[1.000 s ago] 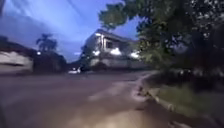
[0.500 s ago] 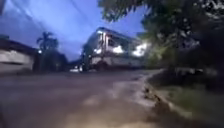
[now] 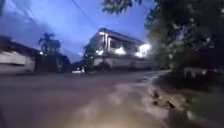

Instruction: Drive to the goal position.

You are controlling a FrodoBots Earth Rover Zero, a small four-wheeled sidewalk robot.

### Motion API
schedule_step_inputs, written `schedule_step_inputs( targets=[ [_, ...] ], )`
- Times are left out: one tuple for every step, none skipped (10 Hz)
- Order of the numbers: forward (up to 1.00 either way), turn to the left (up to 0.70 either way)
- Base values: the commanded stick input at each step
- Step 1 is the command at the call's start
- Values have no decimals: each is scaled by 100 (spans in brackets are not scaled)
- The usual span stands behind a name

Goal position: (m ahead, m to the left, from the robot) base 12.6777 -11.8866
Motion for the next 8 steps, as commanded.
schedule_step_inputs(
  targets=[
    [70,0],
    [70,0],
    [70,0],
    [70,0],
    [70,0],
    [70,0],
    [70,-2],
    [70,-29]
  ],
)
